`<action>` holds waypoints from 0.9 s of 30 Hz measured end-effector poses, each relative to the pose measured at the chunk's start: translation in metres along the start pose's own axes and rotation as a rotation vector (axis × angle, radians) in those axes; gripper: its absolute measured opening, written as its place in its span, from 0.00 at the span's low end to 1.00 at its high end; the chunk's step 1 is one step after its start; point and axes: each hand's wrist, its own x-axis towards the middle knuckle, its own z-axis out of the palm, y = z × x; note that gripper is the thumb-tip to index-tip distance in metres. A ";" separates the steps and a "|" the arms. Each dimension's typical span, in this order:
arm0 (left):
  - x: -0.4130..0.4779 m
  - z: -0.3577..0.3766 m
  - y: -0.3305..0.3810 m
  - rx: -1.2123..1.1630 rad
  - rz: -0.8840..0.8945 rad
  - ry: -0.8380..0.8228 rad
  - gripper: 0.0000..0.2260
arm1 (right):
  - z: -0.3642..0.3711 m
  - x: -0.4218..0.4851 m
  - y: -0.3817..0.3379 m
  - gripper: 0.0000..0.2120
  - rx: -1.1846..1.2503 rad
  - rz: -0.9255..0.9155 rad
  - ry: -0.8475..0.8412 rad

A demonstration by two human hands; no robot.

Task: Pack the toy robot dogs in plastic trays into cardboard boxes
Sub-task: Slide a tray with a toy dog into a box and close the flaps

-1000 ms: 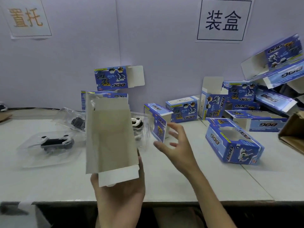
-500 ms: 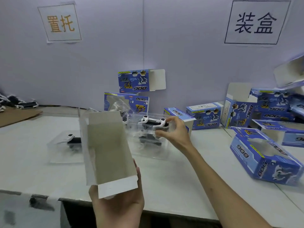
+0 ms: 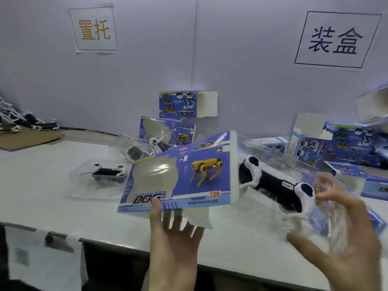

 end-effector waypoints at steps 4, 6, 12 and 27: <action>-0.004 0.009 -0.011 0.111 -0.033 0.015 0.31 | -0.001 -0.001 0.003 0.36 0.023 0.030 -0.061; -0.003 0.010 -0.012 0.146 -0.012 0.022 0.28 | 0.002 -0.002 0.002 0.36 0.042 0.059 -0.134; 0.005 0.001 -0.002 0.232 0.015 -0.021 0.25 | 0.012 -0.005 0.000 0.36 0.019 0.165 -0.200; 0.000 0.004 -0.019 0.306 -0.094 -0.038 0.25 | 0.024 -0.012 0.017 0.40 0.434 0.208 -0.009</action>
